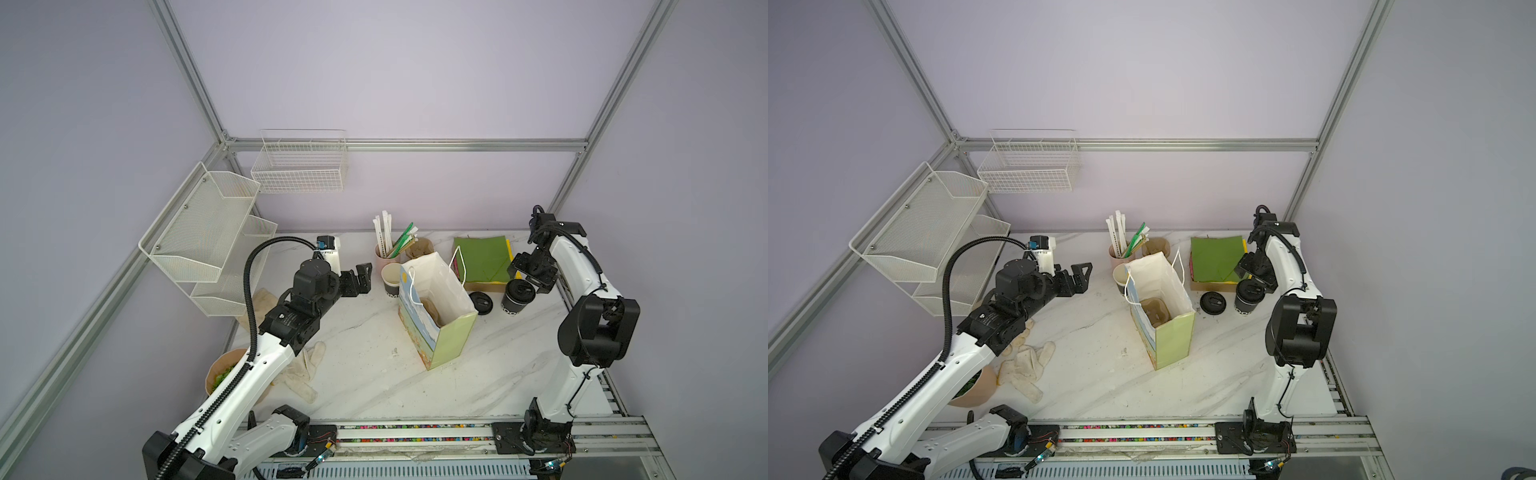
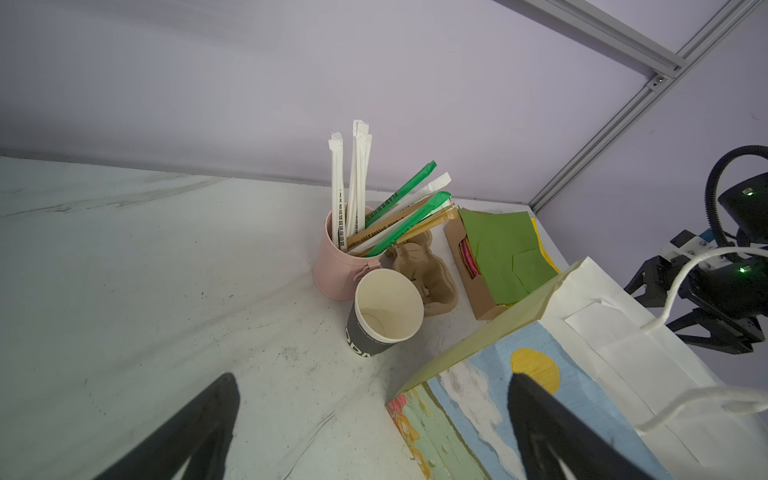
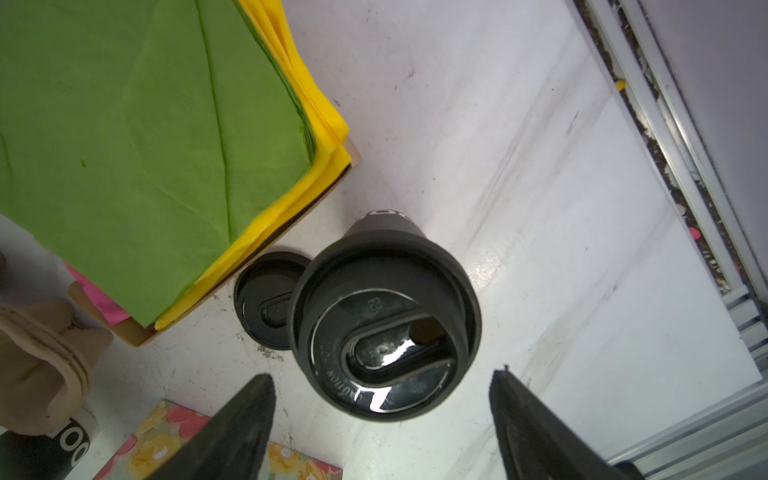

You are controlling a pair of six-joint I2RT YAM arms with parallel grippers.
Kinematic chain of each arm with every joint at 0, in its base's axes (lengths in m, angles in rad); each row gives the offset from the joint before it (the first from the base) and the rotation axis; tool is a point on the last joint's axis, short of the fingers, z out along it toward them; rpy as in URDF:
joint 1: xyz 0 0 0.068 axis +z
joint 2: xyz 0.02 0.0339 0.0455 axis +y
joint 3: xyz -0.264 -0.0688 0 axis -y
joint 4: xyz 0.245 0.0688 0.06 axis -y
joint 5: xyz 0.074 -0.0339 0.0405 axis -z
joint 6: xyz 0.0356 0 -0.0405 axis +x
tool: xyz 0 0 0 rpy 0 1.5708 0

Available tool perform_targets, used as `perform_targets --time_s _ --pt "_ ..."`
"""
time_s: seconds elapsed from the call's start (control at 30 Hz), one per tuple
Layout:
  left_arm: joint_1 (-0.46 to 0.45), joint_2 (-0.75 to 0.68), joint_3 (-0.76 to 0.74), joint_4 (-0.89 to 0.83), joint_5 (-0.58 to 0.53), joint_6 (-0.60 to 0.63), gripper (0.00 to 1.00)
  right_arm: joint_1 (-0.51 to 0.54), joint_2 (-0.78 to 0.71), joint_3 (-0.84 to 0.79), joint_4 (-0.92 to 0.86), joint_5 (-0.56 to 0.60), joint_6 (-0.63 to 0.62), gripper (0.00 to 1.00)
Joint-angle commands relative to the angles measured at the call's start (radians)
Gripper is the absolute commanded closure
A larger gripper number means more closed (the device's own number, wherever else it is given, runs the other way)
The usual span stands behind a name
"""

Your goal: Pack the takeout coffee

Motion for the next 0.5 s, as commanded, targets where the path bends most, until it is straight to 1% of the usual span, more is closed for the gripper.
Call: perform_targets --time_s 0.0,0.47 --pt "0.005 -0.011 0.01 0.022 0.012 0.006 0.0 -0.007 -0.007 -0.026 -0.015 0.014 -0.004 0.15" --pt "0.007 -0.011 0.01 0.021 0.015 0.008 0.0 -0.006 0.013 -0.055 0.017 0.018 -0.017 0.19"
